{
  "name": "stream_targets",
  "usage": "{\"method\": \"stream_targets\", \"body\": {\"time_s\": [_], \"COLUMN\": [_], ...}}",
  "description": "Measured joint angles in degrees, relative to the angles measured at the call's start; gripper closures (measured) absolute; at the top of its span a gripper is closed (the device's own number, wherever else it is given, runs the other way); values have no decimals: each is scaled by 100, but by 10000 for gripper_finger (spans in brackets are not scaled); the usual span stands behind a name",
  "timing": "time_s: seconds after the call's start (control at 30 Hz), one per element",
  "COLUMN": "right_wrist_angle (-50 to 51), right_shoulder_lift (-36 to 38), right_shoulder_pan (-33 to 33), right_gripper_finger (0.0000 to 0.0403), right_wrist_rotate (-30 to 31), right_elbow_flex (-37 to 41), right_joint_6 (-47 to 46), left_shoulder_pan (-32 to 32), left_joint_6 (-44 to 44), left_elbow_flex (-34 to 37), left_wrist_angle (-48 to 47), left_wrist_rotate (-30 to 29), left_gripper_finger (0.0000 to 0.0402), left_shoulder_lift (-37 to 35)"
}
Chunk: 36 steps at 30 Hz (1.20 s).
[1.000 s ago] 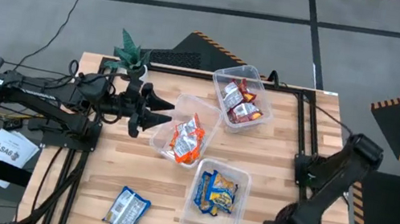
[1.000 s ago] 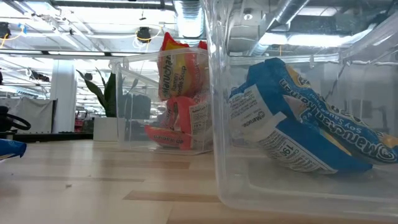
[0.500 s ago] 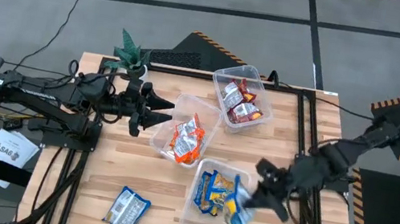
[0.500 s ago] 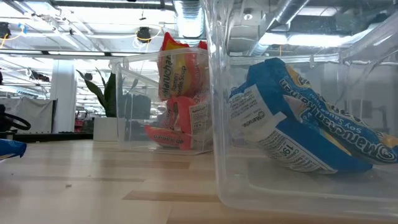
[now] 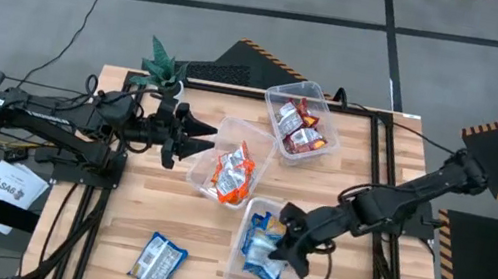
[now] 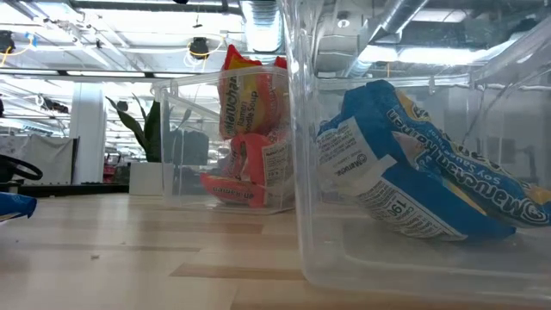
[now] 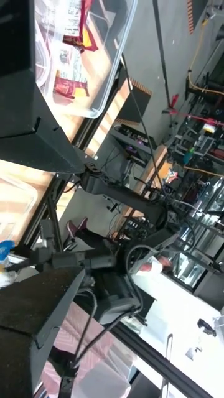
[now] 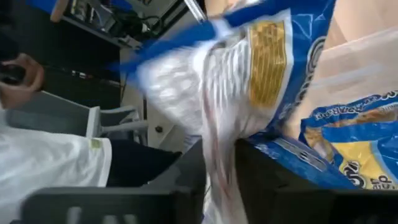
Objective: Sort Maruchan noodles
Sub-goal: Put the blue noodle pack into the bottom transparent bin
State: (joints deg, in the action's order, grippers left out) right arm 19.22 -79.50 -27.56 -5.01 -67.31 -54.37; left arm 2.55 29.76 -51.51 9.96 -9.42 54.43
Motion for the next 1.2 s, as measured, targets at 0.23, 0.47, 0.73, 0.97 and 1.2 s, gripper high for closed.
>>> {"method": "stream_targets", "body": {"time_s": [0.23,0.47,0.73,0.97,1.2], "right_wrist_angle": [71,135,819,1623,2072], "right_shoulder_lift": [79,647,1314,1594,1617], "right_shoulder_pan": [2,203,219,222,222], "right_gripper_finger": [182,120,117,117,117], "right_wrist_rotate": [-263,-120,701,1401,1549], "right_elbow_flex": [-4,-80,-84,-85,-85], "right_joint_6": [107,235,537,538,535], "left_shoulder_pan": [0,1,1398,3599,4818], "left_joint_6": [2,566,1716,4551,8411], "left_elbow_flex": [0,-5,-397,-426,-424], "left_wrist_angle": [0,-31,-1983,-3883,-5454], "left_wrist_rotate": [-3,834,1765,47,-608], "left_gripper_finger": [159,159,159,159,159], "left_shoulder_lift": [0,-24,2,163,1088]}}
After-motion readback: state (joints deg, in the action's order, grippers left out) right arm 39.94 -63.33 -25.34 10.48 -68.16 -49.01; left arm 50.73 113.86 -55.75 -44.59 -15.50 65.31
